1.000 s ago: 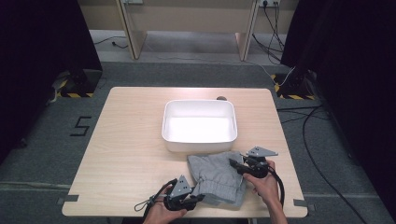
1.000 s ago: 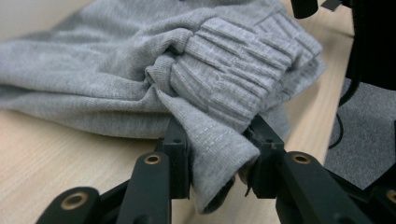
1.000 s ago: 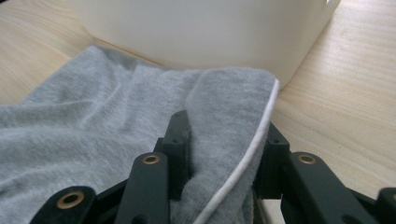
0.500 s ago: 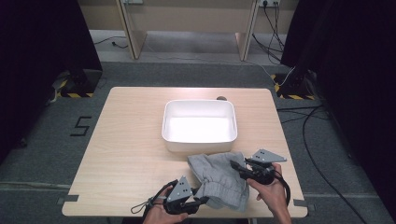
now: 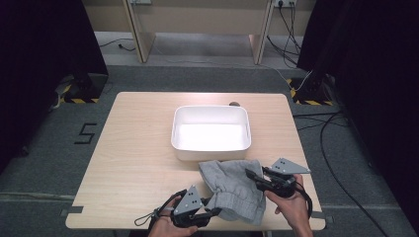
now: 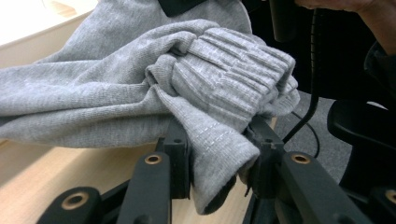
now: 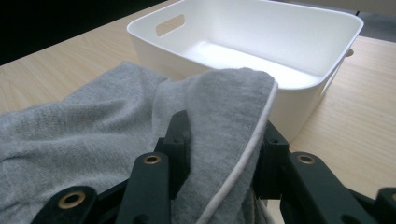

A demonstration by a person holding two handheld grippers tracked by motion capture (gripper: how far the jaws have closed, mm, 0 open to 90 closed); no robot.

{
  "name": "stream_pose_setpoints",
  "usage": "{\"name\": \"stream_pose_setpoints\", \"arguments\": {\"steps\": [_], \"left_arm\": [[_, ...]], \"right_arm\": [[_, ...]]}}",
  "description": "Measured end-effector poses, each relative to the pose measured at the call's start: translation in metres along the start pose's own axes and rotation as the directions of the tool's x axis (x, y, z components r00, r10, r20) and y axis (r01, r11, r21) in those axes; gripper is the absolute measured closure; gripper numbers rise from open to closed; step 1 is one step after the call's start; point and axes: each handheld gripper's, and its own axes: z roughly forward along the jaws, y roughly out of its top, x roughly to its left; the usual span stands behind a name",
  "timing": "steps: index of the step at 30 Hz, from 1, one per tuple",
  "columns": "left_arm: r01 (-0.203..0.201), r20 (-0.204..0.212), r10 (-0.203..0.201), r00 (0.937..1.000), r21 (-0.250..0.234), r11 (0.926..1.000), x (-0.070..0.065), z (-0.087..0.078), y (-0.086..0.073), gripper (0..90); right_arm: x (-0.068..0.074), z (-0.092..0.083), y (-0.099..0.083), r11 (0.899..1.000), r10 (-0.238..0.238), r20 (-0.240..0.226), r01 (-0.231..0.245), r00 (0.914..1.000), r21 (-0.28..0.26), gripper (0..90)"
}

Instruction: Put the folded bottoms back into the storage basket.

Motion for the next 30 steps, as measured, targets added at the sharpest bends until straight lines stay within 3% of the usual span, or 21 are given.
{"name": "stream_pose_setpoints", "arguments": {"steps": [9, 16, 17, 27, 30], "left_arm": [[-0.029, 0.004, 0.029, 0.9996, -0.017, 0.9994, 0.003, -0.01, 0.021, 65.8], [-0.053, -0.002, 0.053, 0.9986, -0.02, 0.9984, 0.012, -0.023, 0.042, 65.8], [-0.06, -0.005, 0.06, 0.9982, -0.02, 0.998, 0.015, -0.025, 0.045, 65.8], [-0.028, -0.026, 0.027, 0.9993, -0.055, 0.9981, 0.038, -0.044, 0.066, 65.8], [-0.043, -0.049, 0.04, 0.998, -0.059, 0.9974, 0.046, -0.05, 0.075, 65.8]], "right_arm": [[0.0, -0.004, 0.017, 0.999, -0.024, 0.0, 0.024, 0.9997, -0.04, 65.2], [0.0, -0.003, 0.041, 0.997, -0.054, -0.007, 0.054, 0.9985, -0.049, 65.2], [-0.001, -0.002, 0.051, 0.997, -0.061, -0.014, 0.061, 0.998, -0.046, 65.2], [-0.005, 0.012, 0.089, 0.995, -0.089, -0.034, 0.087, 0.9955, -0.055, 65.3], [-0.006, 0.022, 0.106, 0.994, -0.096, -0.045, 0.093, 0.9944, -0.056, 65.4]]}}
